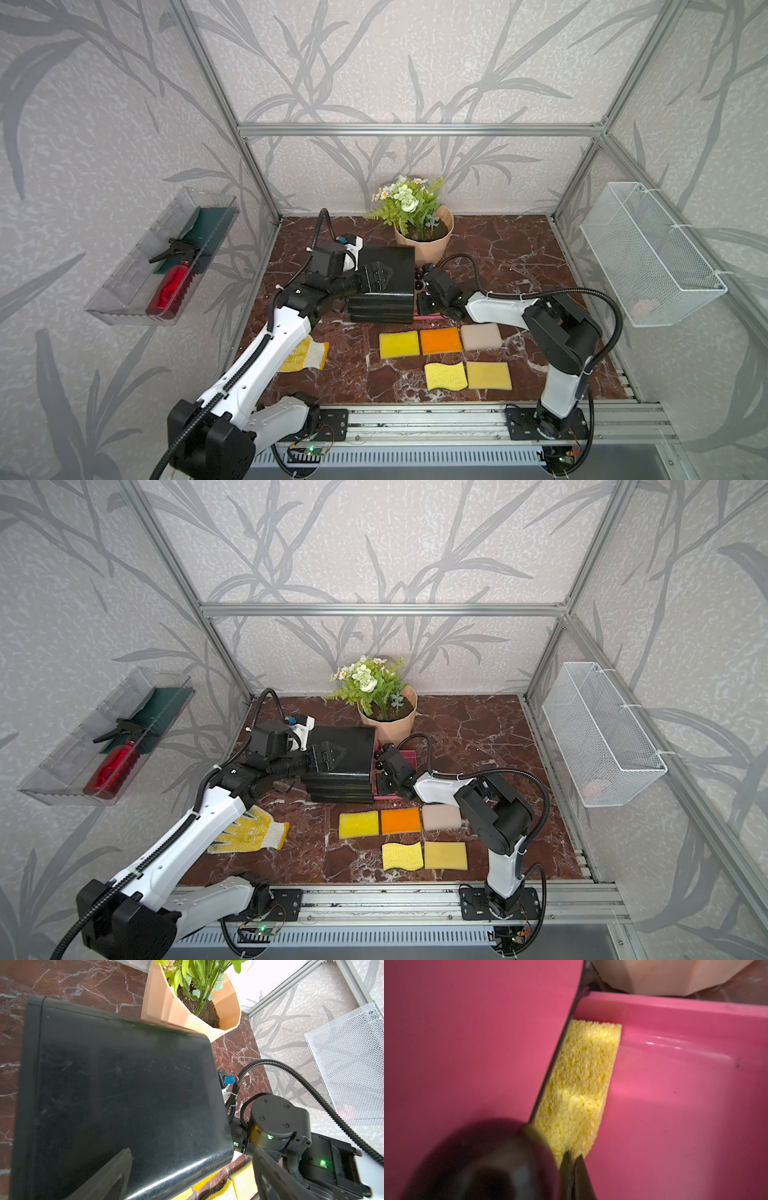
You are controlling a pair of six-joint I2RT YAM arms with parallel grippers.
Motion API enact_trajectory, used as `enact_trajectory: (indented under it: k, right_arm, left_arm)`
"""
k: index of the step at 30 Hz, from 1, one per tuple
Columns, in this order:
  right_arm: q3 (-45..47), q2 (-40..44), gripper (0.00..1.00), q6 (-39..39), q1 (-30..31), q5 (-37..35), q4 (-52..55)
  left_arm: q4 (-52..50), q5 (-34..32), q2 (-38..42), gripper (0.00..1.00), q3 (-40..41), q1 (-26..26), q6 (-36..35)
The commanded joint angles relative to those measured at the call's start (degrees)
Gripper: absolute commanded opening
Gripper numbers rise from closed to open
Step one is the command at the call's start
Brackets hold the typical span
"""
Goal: Take the sponge out of the drawer
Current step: Pick up the sponge from the drawer.
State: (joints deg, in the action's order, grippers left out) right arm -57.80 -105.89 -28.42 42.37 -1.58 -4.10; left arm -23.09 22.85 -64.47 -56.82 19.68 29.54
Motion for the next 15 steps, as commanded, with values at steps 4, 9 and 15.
enact_trajectory:
  k: [4, 9, 15]
  right_arm:
    - [4.32, 10.63, 0.00, 3.49, -0.18, -6.83, 0.36]
    - [5.06, 18.51, 0.00, 6.64, -1.92, -10.20, 5.82]
    - [3.10, 25.35, 0.00, 10.45, -6.66, -14.42, 18.78]
  left_arm:
    - [1.45, 1.58, 0.50, 0.90, 0.92, -0.55, -0.44]
    - [0.89, 2.31, 1.16, 0.91, 0.18, -0.87, -2.58]
    - [-4.80, 6.11, 1.28, 0.91, -5.59, -0.88, -7.83]
